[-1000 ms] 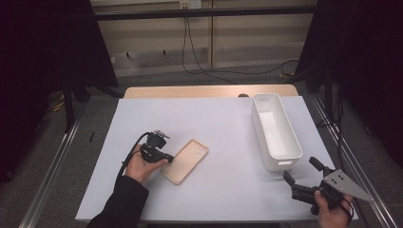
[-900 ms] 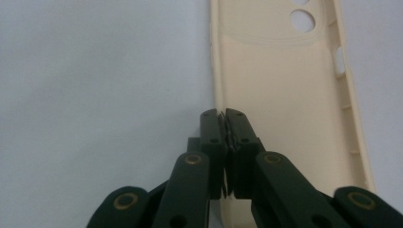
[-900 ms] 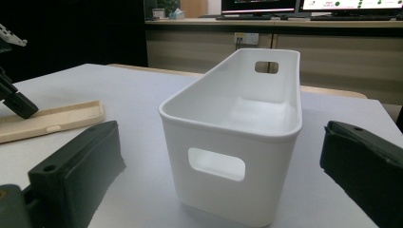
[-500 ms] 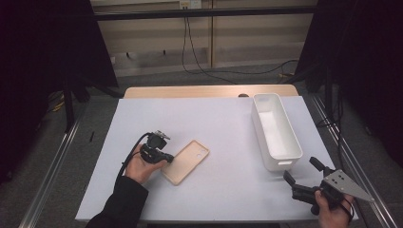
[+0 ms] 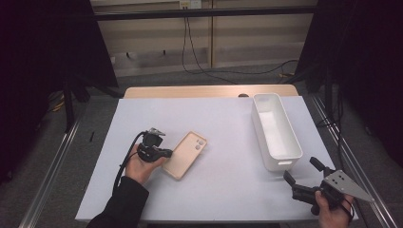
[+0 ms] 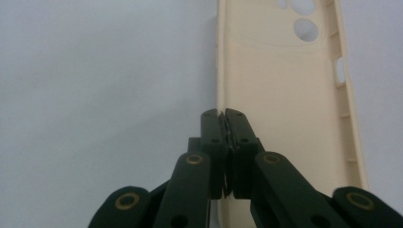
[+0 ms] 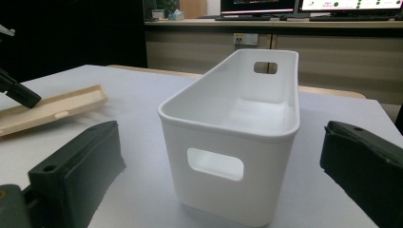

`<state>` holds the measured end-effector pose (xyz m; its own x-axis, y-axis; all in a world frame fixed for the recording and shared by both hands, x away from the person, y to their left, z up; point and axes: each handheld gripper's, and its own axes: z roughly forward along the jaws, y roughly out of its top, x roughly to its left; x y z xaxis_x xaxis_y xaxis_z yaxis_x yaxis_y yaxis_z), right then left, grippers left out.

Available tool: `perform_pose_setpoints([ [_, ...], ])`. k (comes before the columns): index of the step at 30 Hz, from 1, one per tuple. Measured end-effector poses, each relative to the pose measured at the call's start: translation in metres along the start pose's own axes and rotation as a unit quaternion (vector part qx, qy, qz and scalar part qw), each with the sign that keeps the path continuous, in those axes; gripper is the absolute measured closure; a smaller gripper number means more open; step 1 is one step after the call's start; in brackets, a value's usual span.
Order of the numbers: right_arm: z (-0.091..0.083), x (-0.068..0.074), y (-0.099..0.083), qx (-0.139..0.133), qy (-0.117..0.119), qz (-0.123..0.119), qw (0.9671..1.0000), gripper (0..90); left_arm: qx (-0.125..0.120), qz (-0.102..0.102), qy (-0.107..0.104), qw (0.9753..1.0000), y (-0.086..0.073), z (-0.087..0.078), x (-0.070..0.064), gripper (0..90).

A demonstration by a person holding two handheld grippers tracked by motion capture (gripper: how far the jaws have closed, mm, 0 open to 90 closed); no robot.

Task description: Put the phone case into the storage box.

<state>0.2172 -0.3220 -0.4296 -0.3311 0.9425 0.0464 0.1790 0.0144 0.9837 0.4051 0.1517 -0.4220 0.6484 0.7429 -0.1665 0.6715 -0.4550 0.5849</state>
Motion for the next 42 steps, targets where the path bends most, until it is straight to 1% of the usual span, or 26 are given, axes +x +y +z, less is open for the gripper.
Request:
perform_pose_setpoints([
  [2,0.000,0.000,0.000,0.000,0.000,-0.001,1.0000,0.0,-0.007,0.004,0.005,1.0000,-0.001,-0.001,-0.001,87.6],
  [3,0.000,0.000,0.000,0.000,0.000,-0.001,1.0000,0.0,-0.010,0.005,0.004,0.9999,-0.002,-0.002,-0.001,87.6],
  [5,0.000,0.000,0.000,-0.001,0.000,-0.001,1.0000,0.0,-0.023,0.008,0.008,0.9997,-0.002,-0.004,-0.003,87.6],
  [8,0.000,0.000,0.000,-0.001,0.000,0.000,1.0000,0.0,-0.038,0.007,-0.001,0.9993,-0.002,-0.006,-0.004,87.6],
  [9,0.000,0.000,0.000,-0.001,0.000,-0.001,1.0000,0.0,-0.037,0.007,-0.009,0.9993,-0.001,-0.006,-0.004,87.6],
  [10,0.000,0.000,0.000,-0.001,0.000,0.000,1.0000,0.0,-0.040,0.003,-0.011,0.9991,-0.001,-0.006,-0.004,87.5],
  [11,0.000,0.000,0.000,-0.001,0.000,0.000,1.0000,0.0,-0.041,0.003,-0.008,0.9991,-0.001,-0.007,-0.006,87.5],
  [14,0.000,0.001,0.000,0.001,0.002,-0.002,1.0000,0.0,-0.052,0.015,-0.011,0.9985,0.000,-0.007,-0.009,87.6],
  [16,0.000,0.001,0.000,0.001,0.002,-0.002,1.0000,0.0,-0.065,0.021,-0.008,0.9976,-0.001,-0.008,-0.011,87.5],
  [17,0.000,0.001,0.000,0.000,0.001,-0.001,1.0000,0.0,-0.076,0.027,-0.005,0.9968,-0.001,-0.009,-0.012,87.5],
  [18,0.000,0.000,0.000,0.000,0.000,-0.001,1.0000,0.0,-0.085,0.033,-0.006,0.9958,-0.001,-0.010,-0.013,87.5],
  [19,0.000,0.000,0.000,0.000,0.000,-0.002,1.0000,0.0,-0.090,0.041,-0.007,0.9951,-0.001,-0.011,-0.014,87.5],
  [20,0.000,0.000,0.000,0.000,0.000,-0.002,1.0000,0.0,-0.096,0.041,-0.009,0.9945,-0.001,-0.012,-0.014,87.5],
  [21,0.000,0.000,0.000,0.000,0.001,-0.002,1.0000,0.0,-0.103,0.045,-0.005,0.9937,-0.002,-0.013,-0.014,87.5],
  [24,0.000,0.000,0.000,-0.001,0.001,-0.002,1.0000,0.0,-0.116,0.049,-0.003,0.9920,-0.004,-0.013,-0.016,87.5],
  [25,0.000,0.000,0.000,-0.001,0.000,-0.002,1.0000,0.0,-0.117,0.049,-0.006,0.9919,-0.004,-0.014,-0.016,87.5],
  [27,0.000,0.000,0.000,-0.002,-0.001,-0.001,1.0000,0.0,-0.128,0.050,-0.004,0.9905,-0.004,-0.014,-0.017,87.5],
  [28,0.000,0.000,0.000,-0.003,-0.001,-0.001,1.0000,0.0,-0.132,0.046,-0.006,0.9902,-0.004,-0.015,-0.018,87.5],
  [30,-0.001,0.000,0.001,-0.008,-0.005,0.001,1.0000,0.0,-0.146,0.043,-0.004,0.9883,-0.005,-0.017,-0.019,87.5],
  [32,-0.001,-0.001,0.001,-0.011,-0.006,0.003,0.9999,0.0,-0.158,0.050,0.002,0.9862,-0.005,-0.020,-0.020,87.5],
  [34,-0.001,0.000,0.000,-0.008,-0.005,0.005,0.9999,0.0,-0.172,0.050,0.000,0.9838,-0.006,-0.021,-0.023,87.5],
  [35,-0.001,0.000,0.001,-0.008,-0.003,0.005,0.9999,0.0,-0.179,0.053,0.002,0.9823,-0.006,-0.022,-0.024,87.5],
  [38,0.000,0.002,0.002,-0.010,-0.001,-0.002,1.0000,0.0,-0.196,0.054,0.004,0.9791,-0.007,-0.024,-0.027,87.5],
  [40,0.001,0.002,0.003,-0.009,0.002,-0.007,0.9999,0.0,-0.210,0.048,0.000,0.9765,-0.007,-0.026,-0.030,87.5],
  [42,0.000,0.003,0.005,-0.013,0.001,-0.014,0.9998,0.0,-0.219,0.051,-0.001,0.9744,-0.007,-0.027,-0.032,87.5],
])
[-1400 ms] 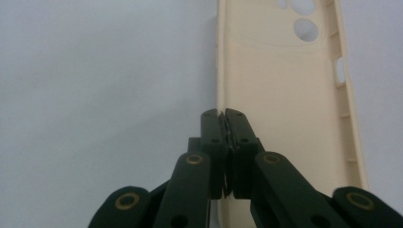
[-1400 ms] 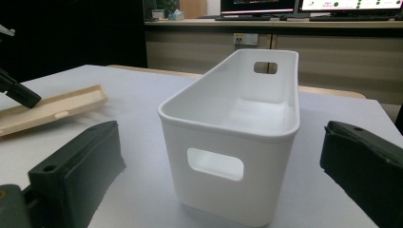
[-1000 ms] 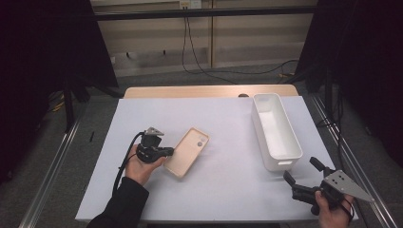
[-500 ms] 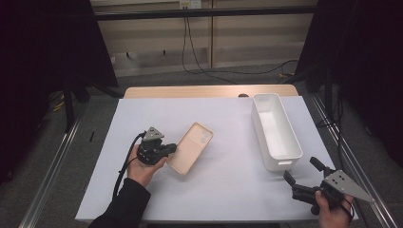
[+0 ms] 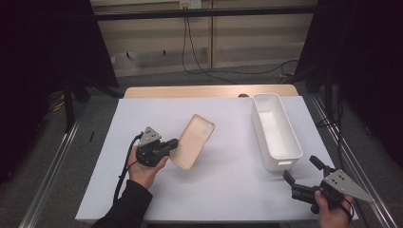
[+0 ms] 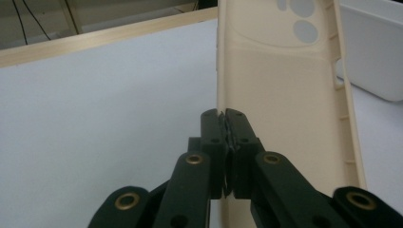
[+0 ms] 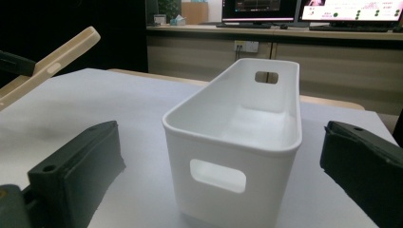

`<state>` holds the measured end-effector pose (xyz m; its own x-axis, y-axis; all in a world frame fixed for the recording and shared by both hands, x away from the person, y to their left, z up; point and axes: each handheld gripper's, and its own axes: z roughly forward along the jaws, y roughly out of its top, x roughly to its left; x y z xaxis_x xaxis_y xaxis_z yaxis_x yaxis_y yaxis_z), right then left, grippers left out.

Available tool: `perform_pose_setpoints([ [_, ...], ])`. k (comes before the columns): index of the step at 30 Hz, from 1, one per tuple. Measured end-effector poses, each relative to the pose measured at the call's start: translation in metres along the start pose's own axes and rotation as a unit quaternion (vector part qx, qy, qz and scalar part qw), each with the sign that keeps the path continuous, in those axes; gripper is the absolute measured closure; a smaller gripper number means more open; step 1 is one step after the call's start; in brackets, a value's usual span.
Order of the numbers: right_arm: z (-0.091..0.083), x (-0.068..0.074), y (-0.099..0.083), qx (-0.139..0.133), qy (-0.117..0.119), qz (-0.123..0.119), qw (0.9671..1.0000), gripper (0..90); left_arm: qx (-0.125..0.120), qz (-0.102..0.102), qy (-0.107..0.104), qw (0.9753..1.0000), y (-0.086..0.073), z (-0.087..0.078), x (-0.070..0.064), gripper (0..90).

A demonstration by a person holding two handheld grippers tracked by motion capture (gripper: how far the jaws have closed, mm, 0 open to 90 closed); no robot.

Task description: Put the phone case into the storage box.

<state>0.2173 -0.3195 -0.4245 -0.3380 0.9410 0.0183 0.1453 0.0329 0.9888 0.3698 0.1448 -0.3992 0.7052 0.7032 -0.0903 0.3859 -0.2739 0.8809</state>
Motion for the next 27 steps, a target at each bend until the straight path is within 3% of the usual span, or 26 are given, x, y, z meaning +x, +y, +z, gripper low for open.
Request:
perform_pose_setpoints([
  [6,0.001,0.001,0.006,-0.003,0.011,0.014,0.9998,0.0,-0.023,0.008,-0.003,0.9997,0.000,-0.002,-0.009,87.5],
  [9,0.002,0.004,0.013,0.004,0.028,0.008,0.9996,0.0,-0.030,0.011,-0.005,0.9995,0.001,-0.003,-0.015,87.5],
  [12,0.004,0.007,0.018,-0.003,0.028,0.006,0.9996,0.0,-0.030,0.017,-0.007,0.9994,0.002,-0.002,-0.020,87.5],
  [14,0.006,0.010,0.021,0.001,0.040,0.015,0.9991,0.0,-0.027,0.018,-0.011,0.9994,0.002,-0.001,-0.023,87.5],
  [22,0.025,0.025,0.036,0.026,0.069,-0.005,0.9973,0.0,-0.030,0.023,-0.017,0.9991,0.001,0.004,-0.035,87.5],
  [25,0.030,0.031,0.049,0.030,0.078,0.001,0.9965,0.0,-0.034,0.029,-0.015,0.9989,0.003,0.004,-0.039,87.5],
  [27,0.033,0.035,0.061,0.024,0.088,-0.009,0.9958,0.0,-0.038,0.030,-0.015,0.9987,0.004,0.004,-0.041,87.5],
])
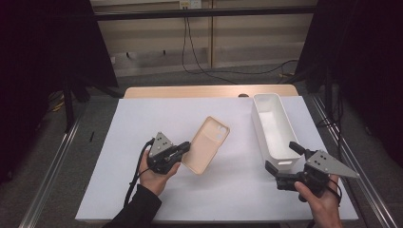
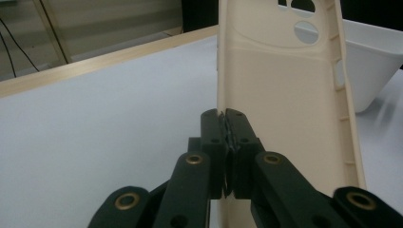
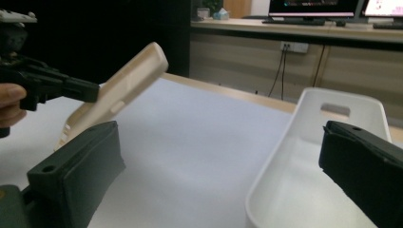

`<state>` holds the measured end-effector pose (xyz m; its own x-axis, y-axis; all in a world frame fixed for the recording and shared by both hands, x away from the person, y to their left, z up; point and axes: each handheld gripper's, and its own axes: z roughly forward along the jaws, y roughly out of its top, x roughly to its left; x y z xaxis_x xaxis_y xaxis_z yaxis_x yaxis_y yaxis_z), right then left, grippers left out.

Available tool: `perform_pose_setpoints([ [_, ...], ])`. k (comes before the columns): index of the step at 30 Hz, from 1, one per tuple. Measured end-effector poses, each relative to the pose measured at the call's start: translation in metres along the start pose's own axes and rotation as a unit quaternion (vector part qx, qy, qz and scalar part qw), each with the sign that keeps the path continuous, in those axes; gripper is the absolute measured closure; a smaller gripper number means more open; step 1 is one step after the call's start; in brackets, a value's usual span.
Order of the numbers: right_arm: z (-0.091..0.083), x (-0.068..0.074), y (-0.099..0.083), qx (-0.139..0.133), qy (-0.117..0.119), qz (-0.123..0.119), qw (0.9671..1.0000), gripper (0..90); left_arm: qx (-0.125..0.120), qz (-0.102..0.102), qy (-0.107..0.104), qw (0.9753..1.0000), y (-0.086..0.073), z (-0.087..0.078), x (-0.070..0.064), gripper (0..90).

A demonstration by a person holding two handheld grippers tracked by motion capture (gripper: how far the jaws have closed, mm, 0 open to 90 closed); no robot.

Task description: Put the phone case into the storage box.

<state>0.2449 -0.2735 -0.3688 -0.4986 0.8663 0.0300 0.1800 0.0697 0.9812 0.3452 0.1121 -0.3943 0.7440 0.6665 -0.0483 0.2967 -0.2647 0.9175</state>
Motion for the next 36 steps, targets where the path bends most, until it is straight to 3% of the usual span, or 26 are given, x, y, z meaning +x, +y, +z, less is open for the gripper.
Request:
perform_pose_setpoints([
  [2,0.005,0.004,0.007,-0.005,0.003,-0.010,0.9999,0.0,-0.002,0.005,0.001,1.0000,0.001,0.001,-0.002,87.5],
  [5,0.019,0.008,0.008,-0.011,0.013,-0.003,0.9998,0.0,0.000,0.006,-0.004,1.0000,0.000,0.005,-0.005,87.5],
  [11,0.047,0.019,0.005,0.010,0.034,-0.006,0.9993,0.3,-0.007,0.007,-0.009,0.9999,0.002,0.010,-0.010,87.5],
  [18,0.063,0.028,0.013,0.012,0.029,-0.009,0.9995,7.9,-0.022,0.005,-0.006,0.9997,0.007,0.015,-0.018,87.5],
  [23,0.077,0.027,0.016,0.000,0.017,0.005,0.9998,9.7,-0.034,0.001,-0.001,0.9994,0.009,0.020,-0.022,87.5],
  [28,0.085,0.028,0.024,-0.018,-0.002,0.003,0.9998,13.0,-0.038,0.004,0.001,0.9993,0.009,0.023,-0.026,87.5],
  [30,0.087,0.028,0.025,-0.024,-0.005,0.013,0.9996,14.3,-0.040,0.004,0.002,0.9992,0.009,0.023,-0.026,87.5],
  [34,0.096,0.029,0.023,-0.010,-0.004,0.029,0.9995,18.5,-0.040,0.007,0.006,0.9991,0.008,0.025,-0.025,87.5],
  [36,0.101,0.031,0.021,-0.010,-0.001,0.039,0.9992,24.0,-0.040,0.006,0.005,0.9992,0.008,0.026,-0.025,87.5],
])
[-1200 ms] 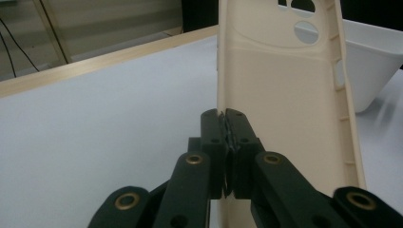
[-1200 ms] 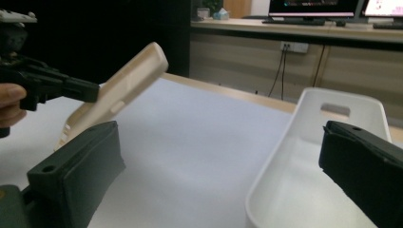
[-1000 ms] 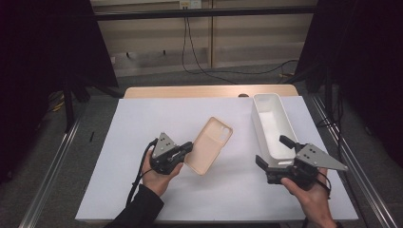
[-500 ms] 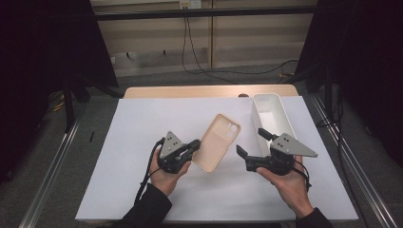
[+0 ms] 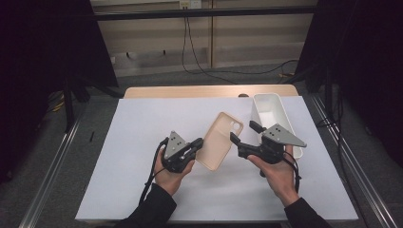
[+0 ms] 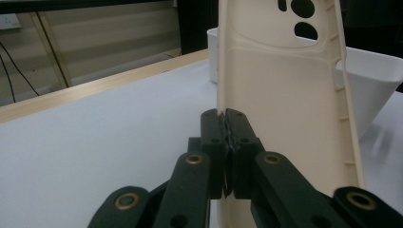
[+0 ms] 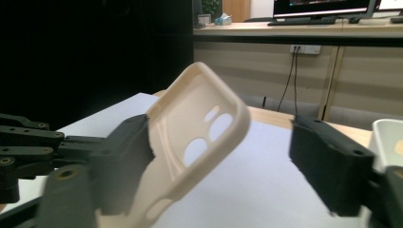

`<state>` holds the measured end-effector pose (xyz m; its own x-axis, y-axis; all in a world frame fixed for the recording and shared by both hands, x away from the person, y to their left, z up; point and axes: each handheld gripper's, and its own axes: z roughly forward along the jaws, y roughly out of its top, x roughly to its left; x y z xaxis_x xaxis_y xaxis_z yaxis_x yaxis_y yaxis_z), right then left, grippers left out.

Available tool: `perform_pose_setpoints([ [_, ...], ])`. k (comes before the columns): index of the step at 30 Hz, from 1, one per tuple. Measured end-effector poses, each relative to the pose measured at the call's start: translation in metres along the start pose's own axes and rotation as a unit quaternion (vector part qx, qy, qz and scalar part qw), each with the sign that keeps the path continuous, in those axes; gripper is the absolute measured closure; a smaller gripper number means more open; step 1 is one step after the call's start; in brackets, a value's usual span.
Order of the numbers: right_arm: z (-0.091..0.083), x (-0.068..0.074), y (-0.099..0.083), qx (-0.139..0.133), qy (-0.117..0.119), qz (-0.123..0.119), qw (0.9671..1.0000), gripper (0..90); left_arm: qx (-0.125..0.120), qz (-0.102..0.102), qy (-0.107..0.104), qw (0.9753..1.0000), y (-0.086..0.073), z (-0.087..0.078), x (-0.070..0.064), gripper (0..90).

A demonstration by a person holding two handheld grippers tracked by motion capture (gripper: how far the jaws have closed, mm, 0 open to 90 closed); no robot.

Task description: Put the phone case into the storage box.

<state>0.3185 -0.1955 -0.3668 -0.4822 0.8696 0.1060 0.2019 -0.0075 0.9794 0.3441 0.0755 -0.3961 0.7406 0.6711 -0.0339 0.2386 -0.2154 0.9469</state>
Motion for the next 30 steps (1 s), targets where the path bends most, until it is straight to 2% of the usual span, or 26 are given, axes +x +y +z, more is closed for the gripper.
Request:
perform_pose_setpoints([
  [6,0.004,0.003,-0.002,-0.013,-0.006,0.029,0.9995,34.7,-0.024,0.000,0.008,0.9997,0.002,-0.003,-0.005,87.5],
  [8,0.004,0.002,-0.002,-0.013,-0.010,0.031,0.9994,38.0,-0.026,0.001,0.008,0.9996,0.002,-0.004,-0.005,87.5],
  [15,0.006,0.002,-0.005,-0.007,-0.014,0.048,0.9987,51.5,-0.024,0.007,0.006,0.9997,-0.001,-0.001,-0.007,87.5],
  [17,0.006,0.001,-0.006,-0.004,-0.010,0.051,0.9987,60.5,-0.021,0.007,0.003,0.9998,-0.002,0.000,-0.008,87.4],
  [19,0.007,0.001,-0.007,-0.003,-0.008,0.055,0.9984,65.5,-0.018,0.007,0.002,0.9998,-0.003,0.001,-0.008,87.4],
  [26,0.008,-0.001,-0.009,-0.002,-0.008,0.063,0.9980,74.2,-0.007,0.008,-0.003,0.9999,-0.007,0.004,-0.010,86.9],
  [30,0.007,-0.002,-0.009,-0.005,-0.002,0.056,0.9984,77.3,0.000,0.007,-0.005,1.0000,-0.008,0.007,-0.009,86.8],
])
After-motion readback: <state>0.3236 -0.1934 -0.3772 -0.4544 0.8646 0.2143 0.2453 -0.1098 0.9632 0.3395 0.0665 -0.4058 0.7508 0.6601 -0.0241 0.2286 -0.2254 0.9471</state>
